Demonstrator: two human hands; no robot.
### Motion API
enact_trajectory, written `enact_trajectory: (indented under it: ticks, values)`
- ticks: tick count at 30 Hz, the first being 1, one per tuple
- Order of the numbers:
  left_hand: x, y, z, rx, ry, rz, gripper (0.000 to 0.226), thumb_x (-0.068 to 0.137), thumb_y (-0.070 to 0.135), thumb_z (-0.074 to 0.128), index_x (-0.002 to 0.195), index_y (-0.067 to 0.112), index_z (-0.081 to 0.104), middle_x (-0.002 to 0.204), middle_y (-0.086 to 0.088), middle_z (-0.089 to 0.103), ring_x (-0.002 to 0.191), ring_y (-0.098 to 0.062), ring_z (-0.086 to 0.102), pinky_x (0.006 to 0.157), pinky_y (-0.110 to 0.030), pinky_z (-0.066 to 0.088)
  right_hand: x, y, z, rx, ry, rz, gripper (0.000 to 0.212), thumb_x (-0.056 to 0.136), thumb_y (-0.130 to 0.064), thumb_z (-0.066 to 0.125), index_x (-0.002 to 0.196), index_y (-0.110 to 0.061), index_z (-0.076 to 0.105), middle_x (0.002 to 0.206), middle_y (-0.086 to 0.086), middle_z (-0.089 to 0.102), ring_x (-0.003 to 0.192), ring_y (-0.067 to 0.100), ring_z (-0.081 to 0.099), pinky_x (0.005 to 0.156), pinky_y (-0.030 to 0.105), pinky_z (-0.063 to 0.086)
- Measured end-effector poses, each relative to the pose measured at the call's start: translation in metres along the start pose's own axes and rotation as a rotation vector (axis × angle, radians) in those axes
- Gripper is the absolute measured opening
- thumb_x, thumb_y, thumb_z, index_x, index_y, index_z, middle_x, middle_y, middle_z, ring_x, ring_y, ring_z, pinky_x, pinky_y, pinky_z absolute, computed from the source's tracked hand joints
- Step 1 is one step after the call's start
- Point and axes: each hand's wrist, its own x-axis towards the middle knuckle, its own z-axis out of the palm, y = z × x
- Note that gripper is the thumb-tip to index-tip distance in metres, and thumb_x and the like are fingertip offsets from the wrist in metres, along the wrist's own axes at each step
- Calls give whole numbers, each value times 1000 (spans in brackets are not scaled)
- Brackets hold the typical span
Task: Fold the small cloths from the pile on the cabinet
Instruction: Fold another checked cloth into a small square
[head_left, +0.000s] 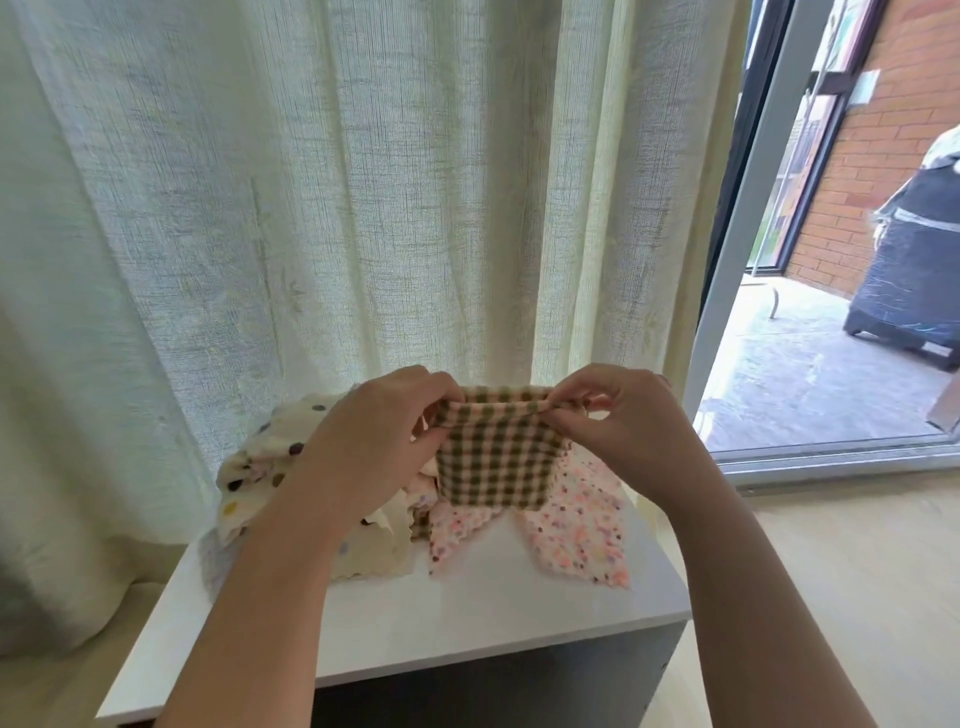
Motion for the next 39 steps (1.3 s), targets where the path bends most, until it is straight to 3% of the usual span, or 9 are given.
enact_trajectory:
  ticks: [4,7,10,12,16,20,26,32,39]
  values:
    - [4,1,6,-181,60,-73,33,84,6,68,106,28,56,80,8,57,76,-8,59,75,-20,51,3,3,3,113,46,40,24,79,-7,76,87,-29,70,79,-6,70,78,12,66,74,24,55]
    - [7,5,9,-589,20,-351,49,87,6,66,127,30,51,78,6,60,74,-2,61,76,-14,50,7,4,7,528,72,200,40,83,1,69,114,-24,65,83,-2,71,81,11,68,76,22,55]
    - [15,3,24,-831,6,-575,13,92,14,62,100,17,72,92,-3,73,92,-20,69,96,-40,52,18,10,18,875,70,402,36,85,0,67,115,-20,66,89,-1,75,83,13,70,79,30,55]
    - [25,4,38,-974,67,-686,14,94,20,59,87,14,69,92,-6,72,90,-25,67,98,-52,49,30,19,26,1055,69,545,29,87,-6,66,114,-14,67,89,0,74,80,13,70,76,32,57]
    - [51,0,68,-808,228,-735,16,98,35,51,92,23,60,86,5,70,79,-12,68,70,-27,55,55,43,36,1330,-136,799,31,80,-24,69,105,-5,70,104,7,73,96,21,71,86,40,58]
    - [72,-4,84,-592,363,-680,13,99,37,50,98,24,54,79,3,67,67,-10,64,52,-15,45,74,67,51,1185,-273,868,36,88,-17,63,122,-4,62,119,10,70,112,24,66,95,41,52]
    - [103,-5,65,-417,316,-684,30,85,54,62,82,25,60,67,7,66,61,-5,63,54,-20,50,109,52,44,899,-15,639,15,97,-25,58,105,-20,69,101,-6,76,95,9,71,83,30,57]
    - [147,11,1,-858,-56,-779,12,86,10,70,95,12,62,89,-4,73,85,-22,70,80,-35,56,159,-9,0,432,281,433,24,103,-31,46,84,-31,61,75,-15,65,69,-10,59,61,7,44]
    - [242,74,-116,-1162,-62,-972,33,86,40,59,101,12,67,87,3,74,81,-13,69,73,-30,53,228,-112,-94,309,232,382,28,103,-25,45,76,-28,52,67,-11,53,59,-4,49,57,11,41]
